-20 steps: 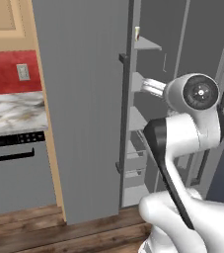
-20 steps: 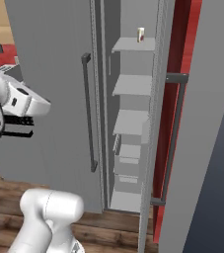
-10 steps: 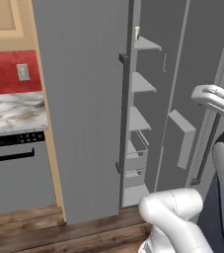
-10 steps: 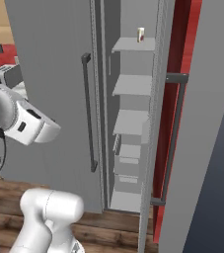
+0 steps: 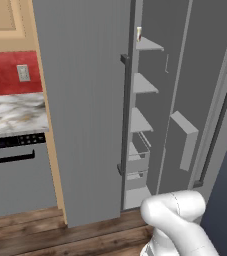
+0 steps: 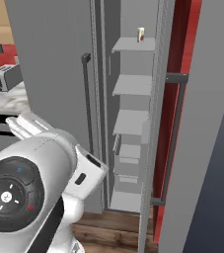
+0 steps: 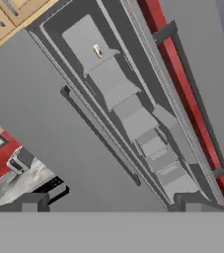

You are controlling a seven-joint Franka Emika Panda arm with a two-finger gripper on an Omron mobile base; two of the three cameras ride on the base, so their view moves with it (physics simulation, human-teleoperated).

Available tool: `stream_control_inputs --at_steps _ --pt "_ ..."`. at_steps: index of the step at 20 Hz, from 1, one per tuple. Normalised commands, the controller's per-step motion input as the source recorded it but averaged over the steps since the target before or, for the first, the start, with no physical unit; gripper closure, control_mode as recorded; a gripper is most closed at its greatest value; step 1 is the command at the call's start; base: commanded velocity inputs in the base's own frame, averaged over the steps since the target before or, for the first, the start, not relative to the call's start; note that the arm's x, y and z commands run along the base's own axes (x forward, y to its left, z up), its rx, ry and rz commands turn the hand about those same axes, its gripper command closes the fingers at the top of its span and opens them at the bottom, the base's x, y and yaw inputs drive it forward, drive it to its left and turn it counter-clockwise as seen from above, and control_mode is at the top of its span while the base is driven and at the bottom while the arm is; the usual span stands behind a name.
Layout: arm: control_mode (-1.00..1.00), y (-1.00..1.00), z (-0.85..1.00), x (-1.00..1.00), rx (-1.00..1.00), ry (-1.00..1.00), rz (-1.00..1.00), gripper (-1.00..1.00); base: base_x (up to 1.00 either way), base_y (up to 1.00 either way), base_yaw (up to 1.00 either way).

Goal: Pick up the frozen steak from the freezer, place it on any shelf in the fridge, and close the fridge and freezer doors when done.

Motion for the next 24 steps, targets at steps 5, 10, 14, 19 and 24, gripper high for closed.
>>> stream_control_inputs --at_steps 5,10,14,19,24 --pt "-1.0 -1.0 0.0 -0.2 0.09 0.0 0.12 -1.0 0.0 0.0 0.0" --pt "-1.0 -1.0 0.0 0.11 0.02 0.0 0.07 -1.0 0.0 0.0 0.0" --pt "-1.0 -0.85 -0.15 0.47 0.0 -0.03 0.07 -1.0 0.0 0.0 0.0" --pt "-1.0 -0.62 -0.48 0.76 0.0 -0.05 0.08 -1.0 0.0 0.0 0.0" --pt "-1.0 -0.66 -0.45 0.78 0.0 -0.04 0.08 -1.0 0.0 0.0 0.0"
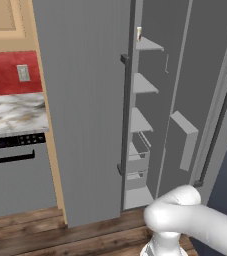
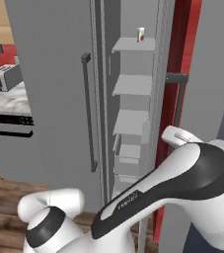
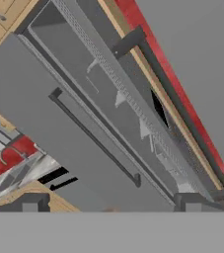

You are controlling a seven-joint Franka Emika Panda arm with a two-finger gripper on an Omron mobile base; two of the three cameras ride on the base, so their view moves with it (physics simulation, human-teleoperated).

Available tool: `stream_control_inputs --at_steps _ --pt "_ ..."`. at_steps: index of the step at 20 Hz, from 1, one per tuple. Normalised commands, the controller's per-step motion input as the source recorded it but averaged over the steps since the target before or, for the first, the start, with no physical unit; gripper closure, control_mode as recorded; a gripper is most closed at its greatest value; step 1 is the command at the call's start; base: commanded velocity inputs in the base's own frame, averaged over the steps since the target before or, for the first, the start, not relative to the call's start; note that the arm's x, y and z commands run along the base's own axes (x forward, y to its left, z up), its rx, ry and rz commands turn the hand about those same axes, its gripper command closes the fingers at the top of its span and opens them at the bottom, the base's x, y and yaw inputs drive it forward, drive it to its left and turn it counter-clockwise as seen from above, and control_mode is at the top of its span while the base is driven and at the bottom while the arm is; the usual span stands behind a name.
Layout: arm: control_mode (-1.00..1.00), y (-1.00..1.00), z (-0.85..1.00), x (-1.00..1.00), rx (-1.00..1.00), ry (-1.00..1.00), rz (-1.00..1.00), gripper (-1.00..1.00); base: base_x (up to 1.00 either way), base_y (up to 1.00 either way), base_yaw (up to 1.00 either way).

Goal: Pick up the frozen steak from the freezer, place it on any shelf in the fridge, and close the fridge and freezer doors when done.

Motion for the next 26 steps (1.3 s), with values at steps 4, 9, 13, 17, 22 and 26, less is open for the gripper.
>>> stream_control_inputs --at_steps 4,9,13,17,22,26 --pt "-1.0 -0.64 -0.15 0.56 0.0 -0.05 0.1 -1.0 0.0 0.0 0.0" --pt "-1.0 -0.26 -0.41 0.73 -0.01 -0.09 0.05 -1.0 0.0 0.0 0.0" --pt "-1.0 -0.15 -0.58 0.92 -0.04 -0.11 0.0 -1.0 0.0 0.0 0.0" --pt "-1.0 -0.38 -0.41 0.78 -0.01 -0.01 0.0 -1.0 0.0 0.0 0.0" --pt "-1.0 -0.4 -0.24 0.65 0.0 0.0 0.0 -1.0 0.0 0.0 0.0" --pt "-1.0 -0.14 -0.27 0.72 0.0 0.0 0.0 -1.0 0.0 0.0 0.0"
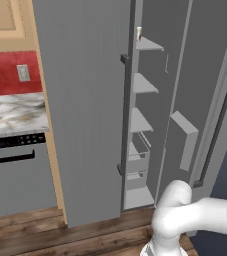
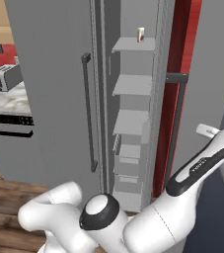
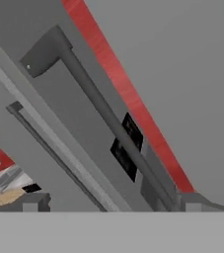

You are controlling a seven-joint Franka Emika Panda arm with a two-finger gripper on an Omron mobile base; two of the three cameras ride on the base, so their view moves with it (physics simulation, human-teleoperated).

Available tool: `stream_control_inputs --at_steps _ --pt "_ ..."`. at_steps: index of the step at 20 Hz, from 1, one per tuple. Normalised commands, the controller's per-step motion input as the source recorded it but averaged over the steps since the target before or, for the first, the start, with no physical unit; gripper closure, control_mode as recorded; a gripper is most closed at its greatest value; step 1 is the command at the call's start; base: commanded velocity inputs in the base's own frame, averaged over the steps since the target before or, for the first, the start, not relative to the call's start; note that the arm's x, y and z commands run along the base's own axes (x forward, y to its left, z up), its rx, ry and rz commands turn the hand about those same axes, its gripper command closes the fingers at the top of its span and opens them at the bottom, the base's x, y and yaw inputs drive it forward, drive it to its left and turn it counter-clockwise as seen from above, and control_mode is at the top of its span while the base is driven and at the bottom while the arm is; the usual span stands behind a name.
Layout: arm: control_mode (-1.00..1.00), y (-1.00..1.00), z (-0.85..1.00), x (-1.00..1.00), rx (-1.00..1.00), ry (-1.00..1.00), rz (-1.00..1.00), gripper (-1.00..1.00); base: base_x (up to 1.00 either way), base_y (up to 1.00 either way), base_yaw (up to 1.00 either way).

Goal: Pick up the frozen steak from the freezer, place it on any shelf in the fridge, and close the fridge and freezer doors when done.

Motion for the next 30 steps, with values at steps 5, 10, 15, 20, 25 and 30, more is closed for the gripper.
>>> stream_control_inputs --at_steps 5,10,15,20,25,30 --pt "-1.0 -0.1 -0.25 0.81 0.0 0.0 0.0 -1.0 0.0 0.0 0.0" --pt "-1.0 -0.04 -0.14 0.58 0.0 0.0 0.0 -1.0 0.0 0.0 0.0" --pt "-1.0 0.14 -0.08 0.59 -0.02 0.0 0.0 -1.0 0.0 0.0 0.0" --pt "-1.0 0.05 -0.02 0.88 0.0 0.0 0.0 -1.0 0.0 0.0 0.0" --pt "-1.0 0.03 0.0 0.85 0.0 0.0 0.0 -1.0 0.0 0.0 0.0" --pt "-1.0 0.16 0.0 0.71 0.0 0.0 0.0 -1.0 0.0 0.0 0.0"
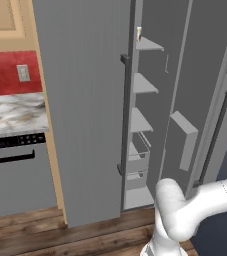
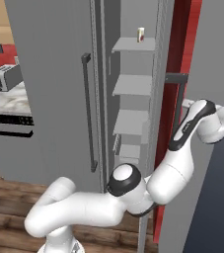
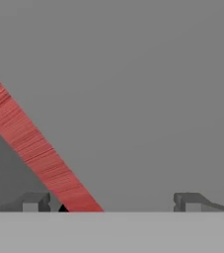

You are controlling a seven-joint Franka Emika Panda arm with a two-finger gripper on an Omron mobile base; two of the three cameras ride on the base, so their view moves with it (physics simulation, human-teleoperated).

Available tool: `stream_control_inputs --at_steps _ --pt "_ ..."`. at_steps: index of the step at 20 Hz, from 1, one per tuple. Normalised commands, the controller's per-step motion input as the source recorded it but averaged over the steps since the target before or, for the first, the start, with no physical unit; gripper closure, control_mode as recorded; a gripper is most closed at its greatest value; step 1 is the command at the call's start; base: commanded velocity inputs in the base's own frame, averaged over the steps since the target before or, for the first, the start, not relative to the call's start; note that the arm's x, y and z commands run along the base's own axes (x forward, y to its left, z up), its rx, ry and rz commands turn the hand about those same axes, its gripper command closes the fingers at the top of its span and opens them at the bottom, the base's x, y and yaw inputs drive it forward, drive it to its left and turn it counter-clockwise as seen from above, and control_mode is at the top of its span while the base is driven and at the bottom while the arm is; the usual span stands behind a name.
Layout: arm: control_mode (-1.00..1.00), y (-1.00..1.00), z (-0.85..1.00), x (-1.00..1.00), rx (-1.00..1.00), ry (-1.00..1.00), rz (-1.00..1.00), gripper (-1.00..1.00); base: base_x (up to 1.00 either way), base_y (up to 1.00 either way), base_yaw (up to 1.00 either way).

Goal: Pick up the frozen steak from the freezer, place it on any shelf in the fridge, and close the fridge and freezer doors when done.

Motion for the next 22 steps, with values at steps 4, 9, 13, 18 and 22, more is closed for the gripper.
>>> stream_control_inputs --at_steps 4,9,13,18,22 --pt "-1.0 0.51 0.0 0.56 0.0 0.0 0.0 -1.0 0.0 0.0 0.0" --pt "-1.0 0.77 0.0 0.39 0.0 0.0 0.03 -1.0 0.0 0.0 0.0" --pt "-1.0 0.99 0.0 0.4 0.0 0.0 0.06 -1.0 0.0 0.0 0.0" --pt "-1.0 1.0 0.0 0.19 0.0 -0.03 0.11 -1.0 0.0 0.0 0.0" --pt "-1.0 1.0 0.0 0.04 0.0 -0.09 0.11 -1.0 0.0 0.0 0.0"
